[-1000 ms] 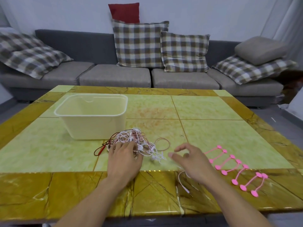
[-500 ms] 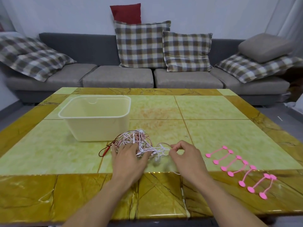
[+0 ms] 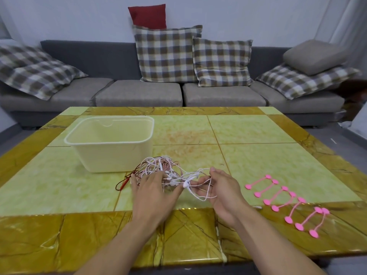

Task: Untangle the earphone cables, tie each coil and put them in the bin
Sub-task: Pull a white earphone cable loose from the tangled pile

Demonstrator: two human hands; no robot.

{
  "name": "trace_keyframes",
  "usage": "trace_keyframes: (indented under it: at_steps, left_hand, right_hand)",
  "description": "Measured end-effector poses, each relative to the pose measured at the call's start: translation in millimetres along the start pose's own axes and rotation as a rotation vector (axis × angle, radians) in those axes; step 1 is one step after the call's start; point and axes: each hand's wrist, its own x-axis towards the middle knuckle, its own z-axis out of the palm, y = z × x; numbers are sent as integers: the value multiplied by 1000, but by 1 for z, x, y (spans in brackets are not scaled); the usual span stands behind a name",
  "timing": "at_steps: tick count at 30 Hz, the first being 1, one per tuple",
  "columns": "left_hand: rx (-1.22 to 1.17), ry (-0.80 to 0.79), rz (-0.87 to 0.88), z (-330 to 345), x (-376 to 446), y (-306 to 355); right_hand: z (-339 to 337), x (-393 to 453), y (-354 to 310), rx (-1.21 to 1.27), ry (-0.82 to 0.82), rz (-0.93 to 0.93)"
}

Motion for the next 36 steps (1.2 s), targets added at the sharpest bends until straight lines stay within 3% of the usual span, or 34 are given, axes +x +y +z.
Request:
trace_keyframes:
  at_steps: [4, 8, 12, 17, 27, 32, 36]
  left_hand:
    - [-17, 33, 19, -3, -1, 5]
    - [-31, 148, 146, 2, 2, 1]
    - [-218, 179, 267, 5, 2, 4]
    - [-450, 58, 138, 5, 4, 6]
    - [-114, -44, 85, 11, 1, 7]
    - [-222, 8, 83, 12, 2, 13]
    - [-283, 10, 46, 13, 4, 12]
  right_hand:
    - [1, 0, -1, 23, -28, 35]
    - [-3, 1, 0, -62, -54, 50]
    - [-5, 0, 1, -172, -74, 21]
    - [-7, -1, 2, -275, -85, -14]
    - [-14, -1, -7, -536, -68, -135]
    - [-13, -11, -10, -575, -232, -142]
    - [-13, -14, -10, -544, -247, -46]
